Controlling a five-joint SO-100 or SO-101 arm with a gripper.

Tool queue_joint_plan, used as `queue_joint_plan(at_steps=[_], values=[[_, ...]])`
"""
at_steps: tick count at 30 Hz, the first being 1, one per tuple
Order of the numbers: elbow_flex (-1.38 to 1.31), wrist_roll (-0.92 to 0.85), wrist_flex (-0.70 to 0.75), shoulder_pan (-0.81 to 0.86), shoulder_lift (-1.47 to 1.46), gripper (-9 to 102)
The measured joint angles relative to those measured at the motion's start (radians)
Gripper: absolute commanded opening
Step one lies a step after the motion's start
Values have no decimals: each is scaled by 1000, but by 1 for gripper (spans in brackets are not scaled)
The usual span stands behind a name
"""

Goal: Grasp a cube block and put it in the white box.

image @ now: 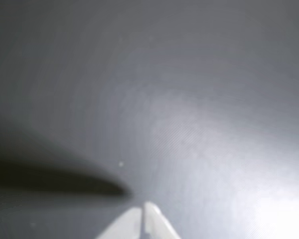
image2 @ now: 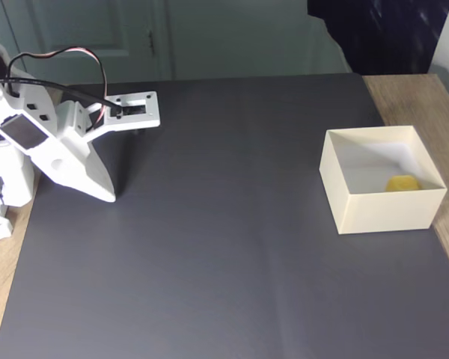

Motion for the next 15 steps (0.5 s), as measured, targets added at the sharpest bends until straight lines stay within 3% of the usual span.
queue_joint_plan(at_steps=[15], values=[[32, -23, 9, 86, 0, 0]])
